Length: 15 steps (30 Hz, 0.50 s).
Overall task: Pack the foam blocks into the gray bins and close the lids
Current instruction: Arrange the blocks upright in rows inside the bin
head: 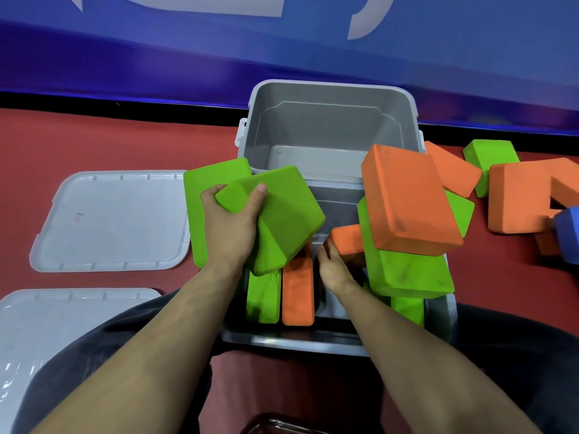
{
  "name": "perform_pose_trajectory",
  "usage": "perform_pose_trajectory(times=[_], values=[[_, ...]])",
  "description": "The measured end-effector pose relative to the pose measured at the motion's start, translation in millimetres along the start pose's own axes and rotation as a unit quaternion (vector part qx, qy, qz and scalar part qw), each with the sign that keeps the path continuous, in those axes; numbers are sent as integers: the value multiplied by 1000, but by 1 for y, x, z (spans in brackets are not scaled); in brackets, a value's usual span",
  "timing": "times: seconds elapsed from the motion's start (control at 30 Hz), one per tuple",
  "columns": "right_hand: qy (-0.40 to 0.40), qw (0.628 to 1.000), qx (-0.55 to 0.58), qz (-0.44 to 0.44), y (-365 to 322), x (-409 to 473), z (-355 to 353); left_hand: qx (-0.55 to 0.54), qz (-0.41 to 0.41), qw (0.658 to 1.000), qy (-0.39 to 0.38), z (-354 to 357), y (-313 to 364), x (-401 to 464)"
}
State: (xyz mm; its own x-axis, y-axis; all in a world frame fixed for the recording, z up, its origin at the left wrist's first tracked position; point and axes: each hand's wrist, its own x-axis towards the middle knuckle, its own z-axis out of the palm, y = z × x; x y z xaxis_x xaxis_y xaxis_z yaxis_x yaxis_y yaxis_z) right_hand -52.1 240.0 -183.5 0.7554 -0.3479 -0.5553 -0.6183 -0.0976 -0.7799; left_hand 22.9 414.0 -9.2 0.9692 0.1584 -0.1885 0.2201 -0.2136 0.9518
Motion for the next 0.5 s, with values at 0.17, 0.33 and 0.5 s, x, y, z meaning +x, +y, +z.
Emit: perform_pose_trajectory(times=[0.17,0.33,0.5], values=[[-47,999,-9,17,-2,19,-9,0,-2,1000,-4,2,-2,0],[-43,999,-3,2,-23,1,-20,-2,-9,1000,-6,4,2,-2],[14,1000,10,-26,-30,-29,-25,5,1,1000,-12,1,7,-7]])
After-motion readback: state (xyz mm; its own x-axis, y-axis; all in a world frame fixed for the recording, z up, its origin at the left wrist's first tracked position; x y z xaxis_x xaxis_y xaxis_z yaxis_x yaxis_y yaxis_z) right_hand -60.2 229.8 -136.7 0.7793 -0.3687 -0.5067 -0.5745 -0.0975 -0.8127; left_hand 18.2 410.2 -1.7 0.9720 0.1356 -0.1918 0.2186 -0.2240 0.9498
